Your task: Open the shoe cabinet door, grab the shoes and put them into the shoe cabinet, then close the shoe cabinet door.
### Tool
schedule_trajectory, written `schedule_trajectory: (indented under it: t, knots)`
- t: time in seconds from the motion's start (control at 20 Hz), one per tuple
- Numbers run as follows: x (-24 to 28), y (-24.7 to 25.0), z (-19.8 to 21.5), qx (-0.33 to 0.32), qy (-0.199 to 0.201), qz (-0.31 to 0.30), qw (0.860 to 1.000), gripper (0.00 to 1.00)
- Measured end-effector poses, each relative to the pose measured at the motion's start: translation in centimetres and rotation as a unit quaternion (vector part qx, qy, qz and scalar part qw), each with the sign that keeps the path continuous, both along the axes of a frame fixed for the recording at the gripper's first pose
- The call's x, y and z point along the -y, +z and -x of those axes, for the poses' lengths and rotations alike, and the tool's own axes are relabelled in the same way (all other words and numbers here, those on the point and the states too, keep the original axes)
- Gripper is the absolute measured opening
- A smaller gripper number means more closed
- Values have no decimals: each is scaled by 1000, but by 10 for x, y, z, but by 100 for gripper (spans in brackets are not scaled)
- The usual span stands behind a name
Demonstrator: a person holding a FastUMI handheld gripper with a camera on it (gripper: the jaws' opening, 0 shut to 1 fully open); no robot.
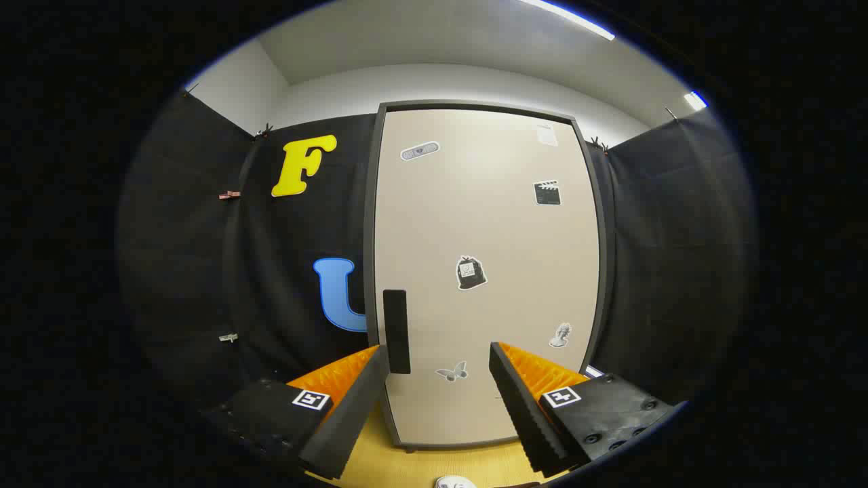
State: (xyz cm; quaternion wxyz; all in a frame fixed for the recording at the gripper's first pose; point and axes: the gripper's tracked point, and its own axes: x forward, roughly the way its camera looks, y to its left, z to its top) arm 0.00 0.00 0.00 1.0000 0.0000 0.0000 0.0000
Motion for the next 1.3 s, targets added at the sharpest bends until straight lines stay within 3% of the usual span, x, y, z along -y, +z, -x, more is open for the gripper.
schedule_trajectory:
  t: [0.8, 1.3]
  knots:
    - [-13, -12, -20, -18, 11, -13, 1000, 98]
    - [-39, -33, -81, -35, 22, -38, 998, 98]
